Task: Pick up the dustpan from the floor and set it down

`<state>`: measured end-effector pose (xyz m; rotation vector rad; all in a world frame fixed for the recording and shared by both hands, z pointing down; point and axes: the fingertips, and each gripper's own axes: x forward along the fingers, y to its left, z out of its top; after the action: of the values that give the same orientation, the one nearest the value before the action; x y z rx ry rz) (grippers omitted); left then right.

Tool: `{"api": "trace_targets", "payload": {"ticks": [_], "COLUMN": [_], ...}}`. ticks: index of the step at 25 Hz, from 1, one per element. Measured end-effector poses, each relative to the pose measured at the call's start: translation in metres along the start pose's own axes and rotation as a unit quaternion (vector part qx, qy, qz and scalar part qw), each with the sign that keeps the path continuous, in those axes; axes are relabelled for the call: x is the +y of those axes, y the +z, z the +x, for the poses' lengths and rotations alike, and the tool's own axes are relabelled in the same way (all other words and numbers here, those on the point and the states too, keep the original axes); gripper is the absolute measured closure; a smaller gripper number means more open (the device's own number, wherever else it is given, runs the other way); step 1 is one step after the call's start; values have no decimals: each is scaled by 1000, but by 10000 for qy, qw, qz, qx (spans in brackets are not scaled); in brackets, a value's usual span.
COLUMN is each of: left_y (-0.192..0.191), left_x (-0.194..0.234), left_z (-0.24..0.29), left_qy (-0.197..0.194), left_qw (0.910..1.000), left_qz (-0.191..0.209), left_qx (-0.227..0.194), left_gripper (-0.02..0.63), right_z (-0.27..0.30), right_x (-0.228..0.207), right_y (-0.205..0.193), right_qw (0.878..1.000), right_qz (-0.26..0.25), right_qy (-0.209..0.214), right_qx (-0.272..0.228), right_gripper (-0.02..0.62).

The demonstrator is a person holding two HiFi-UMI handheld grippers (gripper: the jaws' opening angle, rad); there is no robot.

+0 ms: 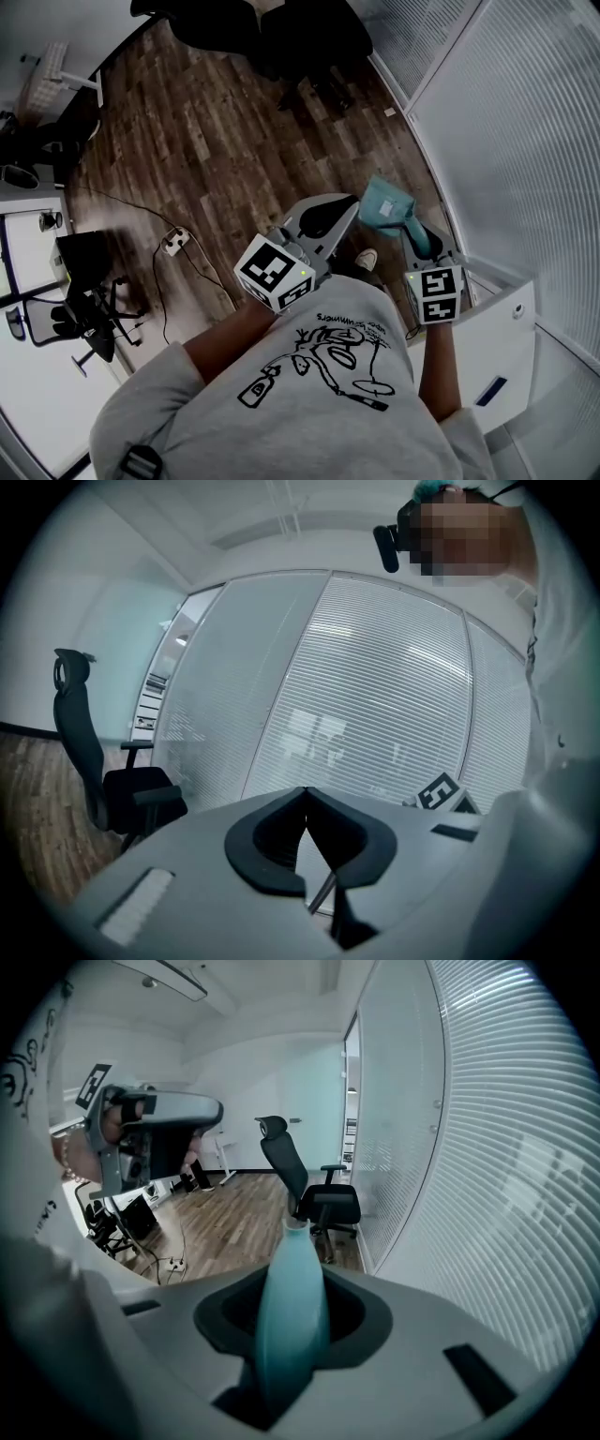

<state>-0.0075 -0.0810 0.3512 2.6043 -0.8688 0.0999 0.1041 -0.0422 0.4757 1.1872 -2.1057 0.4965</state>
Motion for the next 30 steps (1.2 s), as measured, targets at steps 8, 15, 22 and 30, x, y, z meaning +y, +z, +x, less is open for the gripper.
{"api": "trace_targets", "payload": {"ticks": [8,15,22,30], "left_y": [-6,-15,-21,-28], "left_x": [2,4,7,12], "left_z": [1,3,3,4], "left_qy": [25,23,24,31], "left_qw": [10000,9999,9998,9996], "left_qz": [-44,-73,-101,-133], "left_qx": [80,143,183,239], "left_gripper": [604,604,604,604], "right_z": [31,58,85,117], "right_x": [-3,-11,-17,-25], "right_y": [-30,-56,-82,-105], "right_qw": [10000,9998,9993,9989], "right_qz": [-4,17,-43,-29], "right_qy": [-43,-125,-173,-173], "right_qx": [89,182,328,434], "right_gripper": [506,506,506,506]}}
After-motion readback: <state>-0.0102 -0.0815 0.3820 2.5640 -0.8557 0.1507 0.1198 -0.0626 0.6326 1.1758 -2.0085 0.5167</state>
